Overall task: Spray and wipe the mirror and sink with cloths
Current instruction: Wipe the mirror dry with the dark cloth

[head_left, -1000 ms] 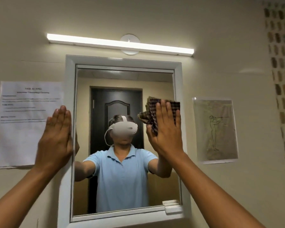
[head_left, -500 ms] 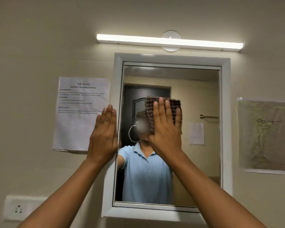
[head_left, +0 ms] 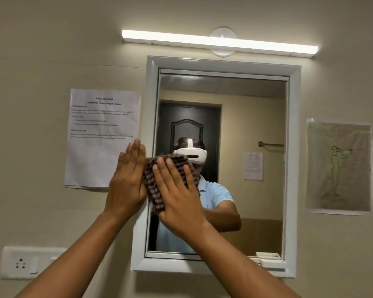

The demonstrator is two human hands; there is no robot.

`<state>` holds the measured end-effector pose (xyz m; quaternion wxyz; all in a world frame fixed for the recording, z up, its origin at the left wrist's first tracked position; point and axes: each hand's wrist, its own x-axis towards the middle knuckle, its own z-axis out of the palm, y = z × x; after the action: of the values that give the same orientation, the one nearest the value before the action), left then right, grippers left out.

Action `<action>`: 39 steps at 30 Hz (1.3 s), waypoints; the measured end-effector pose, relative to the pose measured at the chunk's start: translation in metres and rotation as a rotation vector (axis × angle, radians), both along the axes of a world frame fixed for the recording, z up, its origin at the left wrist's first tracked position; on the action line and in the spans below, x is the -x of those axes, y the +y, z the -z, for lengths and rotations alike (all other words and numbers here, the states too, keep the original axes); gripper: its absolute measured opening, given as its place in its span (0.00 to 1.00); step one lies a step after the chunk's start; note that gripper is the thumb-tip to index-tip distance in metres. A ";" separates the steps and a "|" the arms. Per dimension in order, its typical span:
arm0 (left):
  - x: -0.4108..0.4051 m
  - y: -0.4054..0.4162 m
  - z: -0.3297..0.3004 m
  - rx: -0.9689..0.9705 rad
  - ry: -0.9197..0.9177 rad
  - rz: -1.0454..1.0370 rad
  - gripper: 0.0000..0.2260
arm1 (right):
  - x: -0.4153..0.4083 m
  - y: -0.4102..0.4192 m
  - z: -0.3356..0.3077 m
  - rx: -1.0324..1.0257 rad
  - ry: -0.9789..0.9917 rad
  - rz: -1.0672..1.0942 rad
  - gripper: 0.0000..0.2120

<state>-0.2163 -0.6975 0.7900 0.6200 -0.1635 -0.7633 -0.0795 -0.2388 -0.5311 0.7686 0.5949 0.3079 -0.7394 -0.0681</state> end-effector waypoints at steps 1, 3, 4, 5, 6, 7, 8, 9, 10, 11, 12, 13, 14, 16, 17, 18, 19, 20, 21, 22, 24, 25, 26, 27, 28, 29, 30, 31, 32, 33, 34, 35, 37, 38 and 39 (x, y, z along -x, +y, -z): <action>-0.001 0.000 0.000 0.007 -0.002 -0.017 0.29 | 0.000 0.008 0.008 -0.041 -0.004 0.004 0.36; -0.002 0.002 0.000 0.022 0.003 -0.052 0.30 | 0.001 0.026 0.012 -0.102 -0.008 0.010 0.34; -0.002 0.004 0.000 0.027 0.010 -0.069 0.30 | 0.001 0.037 0.010 -0.115 -0.008 0.010 0.33; -0.003 0.004 0.000 0.029 0.020 -0.085 0.31 | 0.001 0.047 0.006 -0.116 -0.004 0.008 0.33; -0.002 0.006 0.000 0.032 0.027 -0.096 0.32 | 0.000 0.059 0.000 -0.100 0.003 0.014 0.33; -0.002 0.007 0.001 0.033 0.030 -0.101 0.33 | 0.001 0.070 -0.008 -0.072 0.013 0.027 0.33; -0.002 0.008 0.001 0.033 0.032 -0.105 0.33 | 0.001 0.082 -0.017 -0.038 0.024 0.049 0.34; -0.002 0.008 0.002 0.034 0.035 -0.108 0.33 | 0.002 0.095 -0.027 -0.003 0.033 0.073 0.35; -0.002 0.007 0.002 0.039 0.040 -0.112 0.34 | 0.003 0.106 -0.038 0.028 0.037 0.094 0.35; -0.001 0.008 0.002 0.044 0.043 -0.110 0.34 | 0.004 0.120 -0.049 0.057 0.035 0.114 0.35; -0.001 0.008 0.001 0.046 0.044 -0.109 0.34 | 0.005 0.131 -0.059 0.085 0.027 0.130 0.35; 0.000 0.009 0.001 0.043 0.045 -0.109 0.34 | 0.006 0.143 -0.067 0.117 0.018 0.145 0.36; 0.000 0.011 0.000 0.039 0.045 -0.110 0.34 | 0.007 0.154 -0.072 0.151 0.015 0.160 0.36; 0.001 0.013 0.000 0.035 0.051 -0.112 0.33 | 0.011 0.174 -0.075 0.236 0.025 0.182 0.35; 0.002 0.014 0.000 0.033 0.051 -0.113 0.33 | 0.013 0.182 -0.073 0.282 0.031 0.189 0.35; 0.002 0.014 0.000 0.030 0.049 -0.114 0.34 | 0.014 0.190 -0.070 0.322 0.034 0.195 0.34; 0.003 0.015 0.001 0.024 0.046 -0.116 0.34 | 0.015 0.196 -0.066 0.355 0.037 0.201 0.34; 0.003 0.016 0.001 0.020 0.044 -0.116 0.34 | 0.016 0.201 -0.061 0.379 0.039 0.205 0.34; 0.002 0.018 0.001 0.018 0.041 -0.117 0.34 | 0.016 0.203 -0.054 0.399 0.038 0.205 0.34; 0.002 0.019 0.001 0.019 0.039 -0.116 0.34 | 0.015 0.204 -0.047 0.418 0.033 0.201 0.34; 0.000 0.021 0.003 0.019 0.030 -0.111 0.34 | 0.012 0.202 -0.028 0.463 0.013 0.193 0.35; 0.000 0.023 0.005 0.018 0.026 -0.108 0.34 | 0.010 0.201 -0.016 0.491 0.000 0.195 0.35; -0.001 0.023 0.006 0.017 0.025 -0.106 0.34 | 0.008 0.197 -0.005 0.519 -0.017 0.197 0.35; -0.001 0.024 0.007 0.015 0.025 -0.105 0.33 | 0.006 0.192 0.007 0.540 -0.037 0.201 0.35; -0.002 0.024 0.008 0.013 0.025 -0.102 0.33 | 0.004 0.186 0.019 0.552 -0.055 0.208 0.36; -0.002 0.024 0.008 0.014 0.024 -0.099 0.33 | 0.002 0.177 0.030 0.554 -0.065 0.217 0.36; -0.003 0.024 0.008 0.016 0.022 -0.093 0.32 | 0.000 0.170 0.040 0.546 -0.069 0.227 0.37; -0.003 0.024 0.008 0.017 0.019 -0.090 0.32 | -0.002 0.160 0.047 0.531 -0.070 0.236 0.38; -0.003 0.024 0.009 0.016 0.014 -0.090 0.32 | -0.004 0.152 0.051 0.513 -0.068 0.244 0.38; -0.003 0.024 0.010 0.014 0.006 -0.092 0.32 | -0.005 0.144 0.052 0.496 -0.068 0.244 0.37; -0.003 0.023 0.011 0.014 0.001 -0.093 0.31 | -0.007 0.136 0.051 0.477 -0.069 0.238 0.37; -0.003 0.024 0.013 0.017 -0.002 -0.093 0.31 | -0.007 0.129 0.048 0.454 -0.072 0.230 0.36; -0.003 0.023 0.015 0.018 -0.005 -0.088 0.30 | -0.007 0.111 0.036 0.392 -0.072 0.205 0.37; -0.004 0.022 0.016 0.017 -0.008 -0.082 0.30 | -0.006 0.101 0.028 0.366 -0.066 0.190 0.38; -0.004 0.022 0.018 0.017 -0.013 -0.078 0.30 | -0.004 0.090 0.018 0.348 -0.058 0.175 0.38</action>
<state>-0.2121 -0.6755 0.7724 0.6161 -0.1384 -0.7738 -0.0497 -0.2347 -0.4409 0.7507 0.6094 0.1368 -0.7808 0.0179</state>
